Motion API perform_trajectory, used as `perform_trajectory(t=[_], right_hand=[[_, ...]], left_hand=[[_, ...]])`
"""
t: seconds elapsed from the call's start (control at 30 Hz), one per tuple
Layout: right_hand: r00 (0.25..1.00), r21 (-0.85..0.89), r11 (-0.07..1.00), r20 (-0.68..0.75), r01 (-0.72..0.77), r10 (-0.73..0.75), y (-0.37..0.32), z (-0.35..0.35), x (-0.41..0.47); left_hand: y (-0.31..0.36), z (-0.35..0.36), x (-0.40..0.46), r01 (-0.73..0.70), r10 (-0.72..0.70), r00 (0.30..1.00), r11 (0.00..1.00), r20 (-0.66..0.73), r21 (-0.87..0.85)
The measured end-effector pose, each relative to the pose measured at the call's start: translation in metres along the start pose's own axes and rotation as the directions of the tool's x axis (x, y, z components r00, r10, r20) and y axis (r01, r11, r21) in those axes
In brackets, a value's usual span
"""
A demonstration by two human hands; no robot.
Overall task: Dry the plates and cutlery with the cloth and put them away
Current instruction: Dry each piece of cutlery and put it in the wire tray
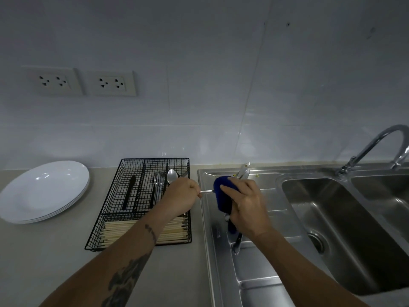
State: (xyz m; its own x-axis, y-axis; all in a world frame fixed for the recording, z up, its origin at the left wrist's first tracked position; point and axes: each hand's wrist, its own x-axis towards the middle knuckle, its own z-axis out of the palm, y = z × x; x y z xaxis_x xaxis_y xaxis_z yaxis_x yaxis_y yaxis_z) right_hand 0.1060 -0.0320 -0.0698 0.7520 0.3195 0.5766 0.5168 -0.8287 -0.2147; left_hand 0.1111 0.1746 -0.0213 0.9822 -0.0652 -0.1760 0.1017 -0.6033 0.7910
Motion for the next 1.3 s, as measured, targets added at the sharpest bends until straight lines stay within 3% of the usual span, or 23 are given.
perform_trajectory(t=[0.17,0.3,0.77,1.1,1.3], right_hand=[[0.995,-0.005,0.995,-0.002,-0.097,0.097,0.01,0.0,0.001],[0.999,-0.014,1.0,0.04,0.002,-0.002,-0.019,0.0,0.0],[0.997,0.032,0.996,0.003,-0.078,0.078,0.003,0.017,-0.019],[0.933,0.292,0.893,-0.003,-0.343,0.359,0.001,0.015,-0.021],[0.997,0.069,0.995,-0.032,-0.073,0.075,-0.004,0.008,0.002]], left_hand=[[0.004,0.004,-0.004,0.021,-0.021,1.0,1.0,-0.001,0.003],[0.007,0.008,-0.005,0.012,-0.012,1.0,1.0,0.006,0.025],[0.005,0.016,-0.011,0.034,-0.036,0.999,0.999,0.038,0.043],[-0.002,0.005,-0.009,0.057,-0.058,0.996,0.998,0.072,0.011],[-0.002,0.004,-0.004,0.061,-0.059,0.997,0.997,0.054,-0.036]])
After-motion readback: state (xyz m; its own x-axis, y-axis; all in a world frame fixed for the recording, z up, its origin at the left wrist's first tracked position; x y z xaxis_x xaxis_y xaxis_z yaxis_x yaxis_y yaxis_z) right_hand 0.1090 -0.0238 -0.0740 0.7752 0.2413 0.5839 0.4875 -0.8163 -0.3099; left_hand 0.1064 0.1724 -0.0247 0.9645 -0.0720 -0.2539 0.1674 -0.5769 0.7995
